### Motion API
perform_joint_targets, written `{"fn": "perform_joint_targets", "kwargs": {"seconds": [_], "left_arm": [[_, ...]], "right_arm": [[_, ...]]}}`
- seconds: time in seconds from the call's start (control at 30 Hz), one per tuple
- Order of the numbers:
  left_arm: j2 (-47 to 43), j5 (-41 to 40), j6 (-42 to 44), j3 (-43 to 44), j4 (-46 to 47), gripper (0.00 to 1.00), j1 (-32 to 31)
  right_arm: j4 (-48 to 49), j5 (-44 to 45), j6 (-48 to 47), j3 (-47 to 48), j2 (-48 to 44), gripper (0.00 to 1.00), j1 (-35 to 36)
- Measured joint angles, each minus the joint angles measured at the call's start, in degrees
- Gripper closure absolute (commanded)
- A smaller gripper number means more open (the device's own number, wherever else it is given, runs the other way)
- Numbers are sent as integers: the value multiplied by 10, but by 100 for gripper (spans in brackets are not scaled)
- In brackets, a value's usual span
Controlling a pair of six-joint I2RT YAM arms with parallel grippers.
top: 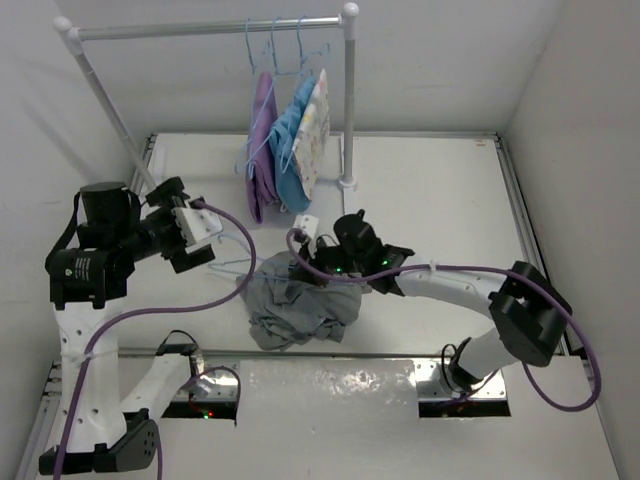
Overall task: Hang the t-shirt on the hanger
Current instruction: Pick up the hanger from the clothesline.
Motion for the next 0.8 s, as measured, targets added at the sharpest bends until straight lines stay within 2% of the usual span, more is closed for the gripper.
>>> {"fn": "perform_joint_targets", "kwargs": {"seconds": [0.2, 0.37, 0.5, 0.63, 0.7, 0.8], "left_arm": [[6, 37, -108, 38, 61, 0, 0], [4, 75, -120, -24, 95, 6, 0], [28, 120, -56, -106, 81, 7, 0], [65, 172, 45, -183, 72, 0, 0], [65, 201, 97, -221, 68, 0, 0], [62, 253, 141, -242, 76, 0, 0]], "right_arm": [[24, 2, 41, -71, -74, 100, -57], [28, 0, 53, -128, -149, 100, -61], [10, -3, 55, -145, -210, 100, -68], [-14, -2, 53, -145, -265, 100, -73], [-22, -4, 52, -145, -282, 100, -75], [-33, -5, 51, -145, -290, 100, -75]]}}
